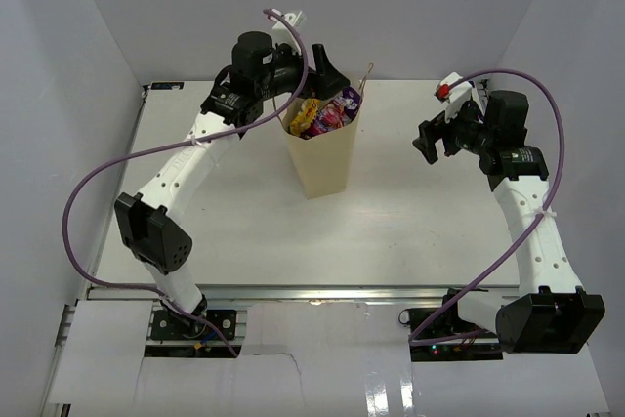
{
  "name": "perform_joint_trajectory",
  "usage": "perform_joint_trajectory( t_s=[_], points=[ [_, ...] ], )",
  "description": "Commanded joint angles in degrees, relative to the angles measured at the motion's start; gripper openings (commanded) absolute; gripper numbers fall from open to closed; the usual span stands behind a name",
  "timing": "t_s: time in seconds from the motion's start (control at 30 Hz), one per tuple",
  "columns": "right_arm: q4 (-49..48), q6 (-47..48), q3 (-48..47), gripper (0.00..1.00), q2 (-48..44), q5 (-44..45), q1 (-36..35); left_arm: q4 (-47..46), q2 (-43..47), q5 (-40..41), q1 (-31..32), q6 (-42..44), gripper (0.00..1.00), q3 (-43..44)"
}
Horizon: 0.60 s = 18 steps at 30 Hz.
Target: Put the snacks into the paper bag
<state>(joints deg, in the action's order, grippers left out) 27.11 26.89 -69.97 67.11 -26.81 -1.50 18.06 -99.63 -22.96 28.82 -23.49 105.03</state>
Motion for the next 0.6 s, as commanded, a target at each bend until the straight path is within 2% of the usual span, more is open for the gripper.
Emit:
perform_joint_trajectory(
  t_s=[0.0, 0.07, 0.1, 0.13, 0.2, 0.23, 0.27, 0.33, 0.37, 0.47, 0.57],
  points=[
    [0.57, -3.94, -2.44, 0.9, -0.84, 3.5, 0.27, 0.39, 6.63, 0.73, 0.62, 3.35, 0.98, 4.39],
    [0.66, -8.42, -3.41, 0.9, -0.75, 6.66, 0.27, 0.65, 9.79, 3.17, 0.62, 5.37, 0.98, 2.21],
    [0.66, -9.92, -3.59, 0.9, -0.84, 8.07, 0.35, 0.74, 14.42, 5.27, 0.62, 7.73, 0.98, 0.19],
    [0.49, -11.5, -3.85, 0.9, -1.1, 9.65, 0.27, 0.66, 17.17, 11.39, 0.71, 9.06, 0.98, -2.35],
    [0.31, -16.24, -4.55, 0.9, -1.28, 15.19, 0.27, -0.13, 26.18, 19.4, 0.54, 11.26, 0.98, -13.06],
    [0.48, -17.48, -4.73, 0.9, -1.37, 16.77, 0.27, -0.31, 29.2, 27.45, 0.45, 12.49, 0.98, -17.1],
    [0.57, -18.97, -5.08, 0.9, -1.46, 19.49, 0.27, -0.4, 32.19, 30.14, 0.36, 12.76, 0.98, -24.71],
    [0.57, -19.6, -5.08, 0.9, -2.07, 21.52, 0.27, 0.21, 39.82, 34.01, 0.1, 13.29, 0.98, -31.35],
    [0.4, -19.86, -4.65, 0.9, -2.42, 22.84, 0.35, 1.43, 42.04, 34.99, 0.01, 13.12, 0.98, -36.78],
    [-1.44, -20.39, -2.72, 0.9, -3.91, 25.91, 0.27, 4.07, 48.73, 38.07, -0.08, 10.13, 0.98, -44.97],
    [-4.16, -19.43, -1.4, 0.9, -5.06, 26.46, 0.35, 4.09, 53.73, 39.91, -0.08, 7.42, 0.98, -49.04]
  ],
)
